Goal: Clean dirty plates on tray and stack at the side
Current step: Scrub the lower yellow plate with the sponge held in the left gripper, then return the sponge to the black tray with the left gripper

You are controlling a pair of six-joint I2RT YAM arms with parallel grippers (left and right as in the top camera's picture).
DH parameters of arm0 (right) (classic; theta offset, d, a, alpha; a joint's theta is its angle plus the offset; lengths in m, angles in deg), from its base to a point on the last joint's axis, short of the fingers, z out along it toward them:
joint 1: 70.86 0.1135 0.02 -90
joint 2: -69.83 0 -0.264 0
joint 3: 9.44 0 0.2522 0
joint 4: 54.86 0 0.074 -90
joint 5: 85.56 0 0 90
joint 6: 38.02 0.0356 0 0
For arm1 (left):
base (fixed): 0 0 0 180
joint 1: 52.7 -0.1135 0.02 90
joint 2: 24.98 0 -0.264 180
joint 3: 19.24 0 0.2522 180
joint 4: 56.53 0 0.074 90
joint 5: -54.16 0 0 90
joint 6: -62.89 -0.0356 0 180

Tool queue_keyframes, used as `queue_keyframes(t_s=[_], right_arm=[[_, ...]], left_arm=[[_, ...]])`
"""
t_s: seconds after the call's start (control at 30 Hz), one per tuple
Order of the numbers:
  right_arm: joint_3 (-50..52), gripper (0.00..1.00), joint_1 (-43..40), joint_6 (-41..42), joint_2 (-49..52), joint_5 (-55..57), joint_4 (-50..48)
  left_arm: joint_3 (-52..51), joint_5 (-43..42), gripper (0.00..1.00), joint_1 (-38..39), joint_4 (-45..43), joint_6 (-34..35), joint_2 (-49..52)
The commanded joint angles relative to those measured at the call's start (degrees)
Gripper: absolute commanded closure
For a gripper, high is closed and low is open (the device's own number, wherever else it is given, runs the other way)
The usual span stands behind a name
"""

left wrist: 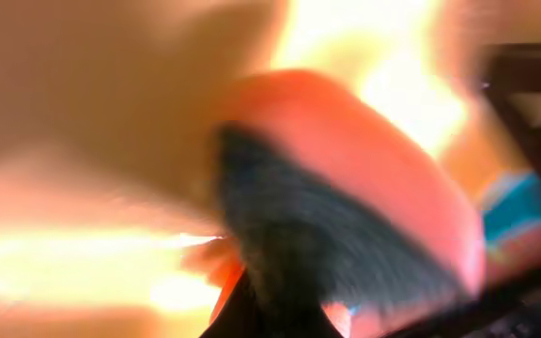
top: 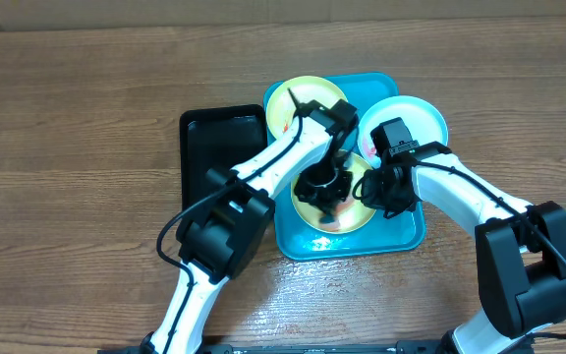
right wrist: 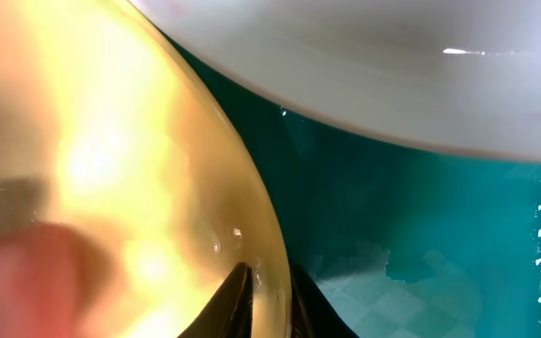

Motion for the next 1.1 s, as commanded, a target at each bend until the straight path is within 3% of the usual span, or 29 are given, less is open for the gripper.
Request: queue_keyframes(t_s=[0.0,0.1,0.2,0.3,0.47,0.6,0.7,0.93,1.07], right_arm=[[0.2,0.86,-0.1,-0.1,0.4,1.4,-0.1],[0.2,0.86,-0.1,-0.1,0.4,1.4,-0.1],[0.2,0.86,-0.1,-0.1,0.4,1.4,-0.1],[0.2,0.86,-0.1,-0.1,0.4,1.4,0.0],[0.2,0.86,-0.1,-0.1,0.4,1.4,0.3],[0.2,0.86,-0.1,-0.1,0.4,1.5,0.8],[0.2,0.86,-0.1,-0.1,0.4,1.5,0.7],[0.2,0.86,-0.2,-0.2,0.4,1.5,0.5],[-0.1,0.87,-0.1,-1.3,0.4,1.4,1.1]], left_arm=[[0.3,14.1,0.96,-1.7,2.8,7.9,1.2],[0.3,21.4,0.96,-2.6,5.4,10.4,1.2],[0.7,21.3,0.96,-3.2,6.5,10.3,0.9],[1.1,17.1,0.96,-3.2,6.1,7.9,-0.5],[1.3,2.2,0.96,-3.8,2.6,0.9,-5.8],[1.3,0.0,0.96,-5.9,2.5,0.6,-11.5],[1.3,3.7,0.96,-8.9,4.0,0.7,-14.5],[-0.9,24.6,0.96,-15.8,9.9,6.8,-15.3],[-5.7,28.8,0.96,-17.4,7.5,8.9,-15.1]])
